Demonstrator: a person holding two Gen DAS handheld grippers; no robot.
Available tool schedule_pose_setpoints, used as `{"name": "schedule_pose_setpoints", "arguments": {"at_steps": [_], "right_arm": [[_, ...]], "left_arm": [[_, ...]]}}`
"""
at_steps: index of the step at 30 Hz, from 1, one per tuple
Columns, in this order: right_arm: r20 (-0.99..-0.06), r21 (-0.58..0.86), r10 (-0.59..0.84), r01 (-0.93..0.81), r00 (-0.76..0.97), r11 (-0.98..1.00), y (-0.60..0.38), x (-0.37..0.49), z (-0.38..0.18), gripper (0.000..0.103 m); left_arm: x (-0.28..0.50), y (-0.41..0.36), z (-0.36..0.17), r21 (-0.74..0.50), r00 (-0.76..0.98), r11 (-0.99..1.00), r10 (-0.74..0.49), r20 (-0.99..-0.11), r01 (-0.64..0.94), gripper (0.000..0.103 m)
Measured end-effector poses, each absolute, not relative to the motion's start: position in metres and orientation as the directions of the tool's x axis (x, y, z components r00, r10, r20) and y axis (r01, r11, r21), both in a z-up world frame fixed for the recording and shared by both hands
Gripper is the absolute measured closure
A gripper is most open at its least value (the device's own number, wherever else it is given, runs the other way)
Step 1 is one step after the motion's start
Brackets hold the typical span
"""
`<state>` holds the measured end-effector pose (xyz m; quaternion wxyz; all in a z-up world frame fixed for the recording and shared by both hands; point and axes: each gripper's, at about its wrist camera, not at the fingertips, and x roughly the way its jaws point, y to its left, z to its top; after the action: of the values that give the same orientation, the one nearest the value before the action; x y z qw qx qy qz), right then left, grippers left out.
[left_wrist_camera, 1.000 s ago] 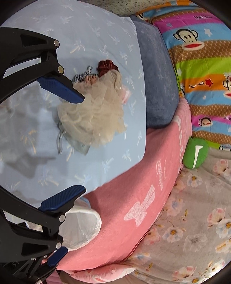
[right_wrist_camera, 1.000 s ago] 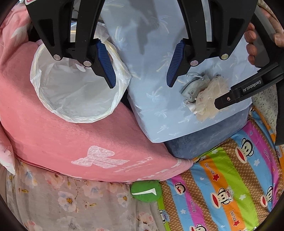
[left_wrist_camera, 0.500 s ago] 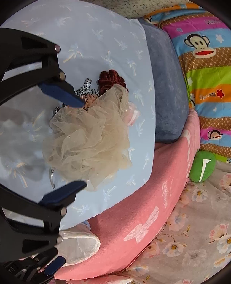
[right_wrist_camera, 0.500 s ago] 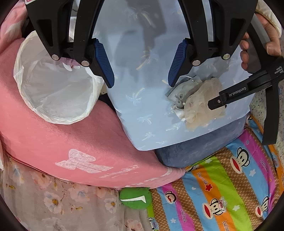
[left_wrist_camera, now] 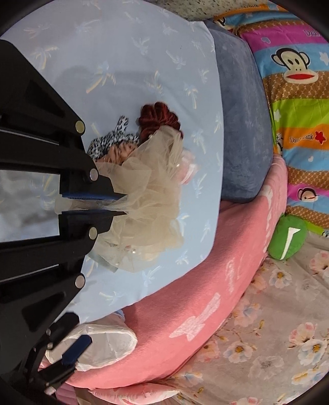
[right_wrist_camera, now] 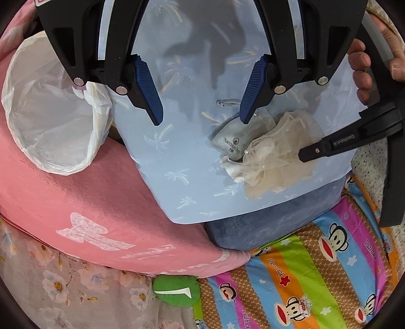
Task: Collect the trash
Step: 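Grasp the beige mesh puff with the left tool, then grasp the white sock and grey pouch with the right tool while the left tool holds the puff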
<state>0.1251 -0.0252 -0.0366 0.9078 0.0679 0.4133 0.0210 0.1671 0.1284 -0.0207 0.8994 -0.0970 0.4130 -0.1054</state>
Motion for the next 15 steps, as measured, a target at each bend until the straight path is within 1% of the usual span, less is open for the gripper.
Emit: {"name": "schedule_pose_setpoints", "arguments": {"at_steps": [7,11,15], "right_arm": [[-0.767,0.166,0.146,-0.026,0.625,0.986,0.004,0.139,-0.05,0.041],[-0.778,0.168,0.161,-0.046,0.608,0.985,0.022,0.148,-0.062,0.041],[-0.793,0.165,0.163,-0.051,0.587,0.985,0.035,0.157,-0.074,0.041]], "left_arm": [[0.158,0.158,0.006,-0.268,0.693,0.96,-0.245,-0.678,0.078,0.097],[0.155,0.166,0.011,-0.251,0.709,0.966,-0.221,-0.67,0.064,0.097],[0.154,0.171,0.01,-0.263,0.708,0.963,-0.226,-0.669,0.059,0.097]]}}
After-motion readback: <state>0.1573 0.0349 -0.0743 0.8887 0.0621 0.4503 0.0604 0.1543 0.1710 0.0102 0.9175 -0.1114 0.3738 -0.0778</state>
